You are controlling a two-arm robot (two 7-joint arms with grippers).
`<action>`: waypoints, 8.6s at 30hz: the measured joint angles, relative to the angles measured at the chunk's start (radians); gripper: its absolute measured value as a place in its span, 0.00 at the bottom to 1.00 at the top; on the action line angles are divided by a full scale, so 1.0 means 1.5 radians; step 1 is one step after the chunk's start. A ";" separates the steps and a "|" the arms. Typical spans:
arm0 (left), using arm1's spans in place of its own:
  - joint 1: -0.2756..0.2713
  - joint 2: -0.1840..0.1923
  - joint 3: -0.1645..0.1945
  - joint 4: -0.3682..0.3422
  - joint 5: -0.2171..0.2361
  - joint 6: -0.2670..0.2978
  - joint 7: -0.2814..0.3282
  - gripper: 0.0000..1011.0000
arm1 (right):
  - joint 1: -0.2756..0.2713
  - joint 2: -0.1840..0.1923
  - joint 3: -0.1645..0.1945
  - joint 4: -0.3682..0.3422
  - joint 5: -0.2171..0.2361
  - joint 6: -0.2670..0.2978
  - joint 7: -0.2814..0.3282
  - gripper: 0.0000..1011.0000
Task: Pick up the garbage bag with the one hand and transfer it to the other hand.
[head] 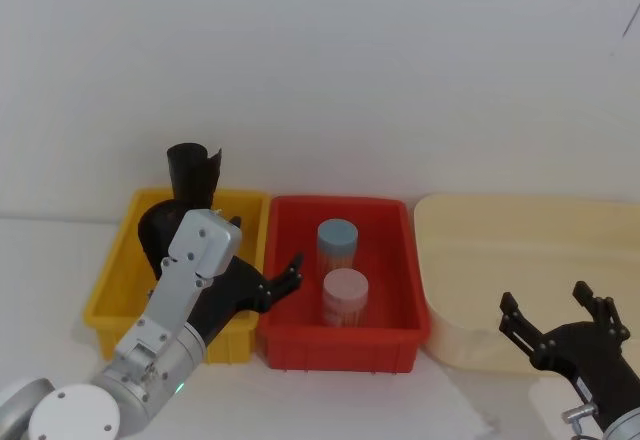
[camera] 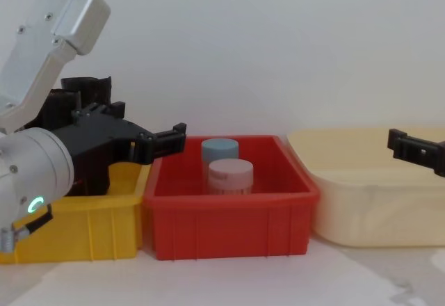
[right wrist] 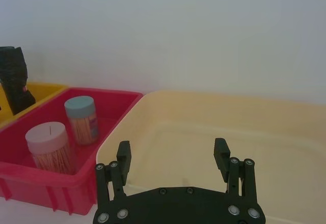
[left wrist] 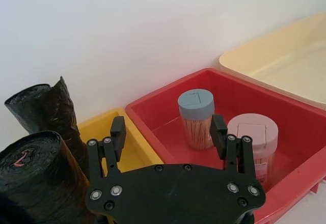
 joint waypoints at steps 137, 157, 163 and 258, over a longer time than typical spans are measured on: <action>0.000 0.000 0.000 0.000 0.000 0.000 0.000 0.99 | 0.468 -0.022 -0.287 0.344 0.008 0.257 0.334 0.75; 0.000 0.000 0.000 0.000 0.000 0.000 0.000 0.99 | 0.461 -0.006 -0.260 0.302 0.010 0.242 0.309 0.66; 0.000 0.000 0.000 0.000 0.000 0.000 0.000 0.99 | 0.457 0.010 -0.231 0.264 0.011 0.235 0.288 0.66; 0.192 0.120 -0.155 -0.317 -0.121 0.328 0.015 0.99 | 0.448 0.117 -0.164 0.243 -0.060 0.318 0.234 0.99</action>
